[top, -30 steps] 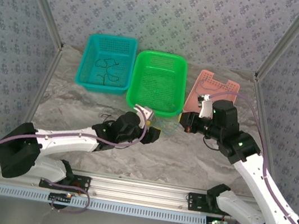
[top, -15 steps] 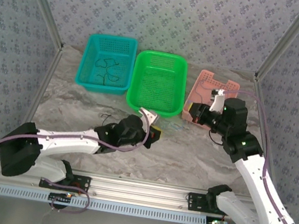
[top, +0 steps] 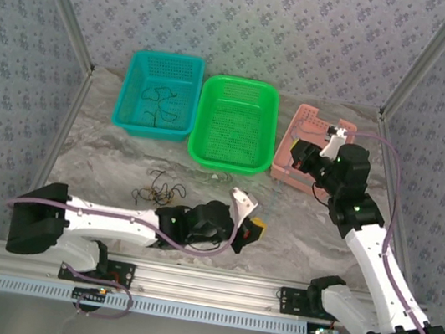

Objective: Untangle the cables

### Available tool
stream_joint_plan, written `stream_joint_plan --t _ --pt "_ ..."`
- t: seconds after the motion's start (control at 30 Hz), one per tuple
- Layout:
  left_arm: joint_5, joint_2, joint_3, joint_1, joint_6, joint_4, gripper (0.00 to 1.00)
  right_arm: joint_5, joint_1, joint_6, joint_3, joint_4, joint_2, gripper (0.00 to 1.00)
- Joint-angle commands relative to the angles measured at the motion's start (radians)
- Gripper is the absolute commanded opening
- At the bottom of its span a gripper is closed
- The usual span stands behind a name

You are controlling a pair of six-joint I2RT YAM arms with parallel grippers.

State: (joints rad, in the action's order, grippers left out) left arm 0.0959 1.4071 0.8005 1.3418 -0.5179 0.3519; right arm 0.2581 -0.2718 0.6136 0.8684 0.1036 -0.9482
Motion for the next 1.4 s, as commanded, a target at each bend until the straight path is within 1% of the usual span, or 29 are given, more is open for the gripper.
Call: stream_joint_plan --t 0.0,0.13,0.17,0.2,0.23,0.27,0.3,0.33,0.37,0.47,0.6,0.8,0.87,0.93,1.0,1.03,1.1,1.2,1.23,1.3,1.37 --pt "-0.020 0.042 0.041 0.022 -0.015 -0.009 0.00 -0.054 0.029 0.008 -0.001 -0.111 0.002 0.00" --pt "0.013 0.088 0.130 0.009 -0.048 -0.074 0.00 -0.078 0.054 -0.014 0.025 -0.063 -0.023 0.00" --pt "0.023 0.102 0.168 0.003 -0.054 -0.110 0.03 -0.077 0.068 -0.023 0.035 -0.052 -0.038 0.00" --pt "0.042 0.113 0.202 -0.001 -0.057 -0.149 0.20 -0.074 0.083 -0.031 0.048 -0.038 -0.056 0.00" --pt "0.065 0.118 0.227 -0.001 -0.059 -0.183 0.40 -0.067 0.097 -0.040 0.057 -0.031 -0.073 0.00" --pt "0.098 0.114 0.246 -0.003 -0.060 -0.212 0.54 -0.062 0.109 -0.057 0.069 -0.020 -0.090 0.00" --pt "0.135 0.102 0.252 -0.005 -0.065 -0.234 0.64 -0.064 0.123 -0.076 0.081 -0.010 -0.109 0.00" --pt "0.173 0.084 0.247 -0.012 -0.074 -0.252 0.68 -0.059 0.134 -0.091 0.091 0.001 -0.124 0.00" --pt "0.204 0.057 0.236 -0.021 -0.088 -0.266 0.69 -0.053 0.147 -0.110 0.104 0.009 -0.143 0.00" --pt "0.280 -0.048 0.158 -0.059 -0.122 -0.280 0.71 -0.040 0.186 -0.155 0.135 0.032 -0.198 0.00" --pt "0.349 -0.233 0.026 -0.131 -0.137 -0.304 0.70 -0.011 0.232 -0.186 0.166 0.038 -0.280 0.00" --pt "0.301 -0.494 -0.112 -0.294 -0.169 -0.437 0.70 0.040 0.283 -0.207 0.255 0.084 -0.440 0.00" --pt "0.278 -0.558 -0.133 -0.338 -0.164 -0.491 0.71 0.045 0.294 -0.207 0.275 0.086 -0.498 0.00" --pt "0.253 -0.606 -0.144 -0.384 -0.165 -0.554 0.71 0.060 0.308 -0.204 0.314 0.113 -0.587 0.00" --pt "0.230 -0.658 -0.153 -0.447 -0.171 -0.617 0.72 0.049 0.315 -0.201 0.370 0.120 -0.670 0.00" --pt "0.218 -0.679 -0.156 -0.470 -0.174 -0.639 0.73 0.030 0.318 -0.203 0.389 0.129 -0.708 0.02" --pt "0.184 -0.709 -0.157 -0.538 -0.184 -0.700 0.75 -0.020 0.319 -0.213 0.436 0.148 -0.780 0.16" --pt "0.126 -0.695 -0.129 -0.653 -0.223 -0.828 0.75 -0.083 0.316 -0.230 0.480 0.169 -0.817 0.35" --pt "0.118 -0.684 -0.122 -0.686 -0.239 -0.866 0.74 -0.101 0.312 -0.231 0.483 0.177 -0.808 0.38" --pt "0.103 -0.666 -0.129 -0.759 -0.275 -0.926 0.69 -0.145 0.292 -0.235 0.467 0.187 -0.751 0.45" --pt "0.066 -0.657 -0.160 -0.826 -0.299 -0.940 0.67 -0.193 0.253 -0.243 0.425 0.193 -0.674 0.49"
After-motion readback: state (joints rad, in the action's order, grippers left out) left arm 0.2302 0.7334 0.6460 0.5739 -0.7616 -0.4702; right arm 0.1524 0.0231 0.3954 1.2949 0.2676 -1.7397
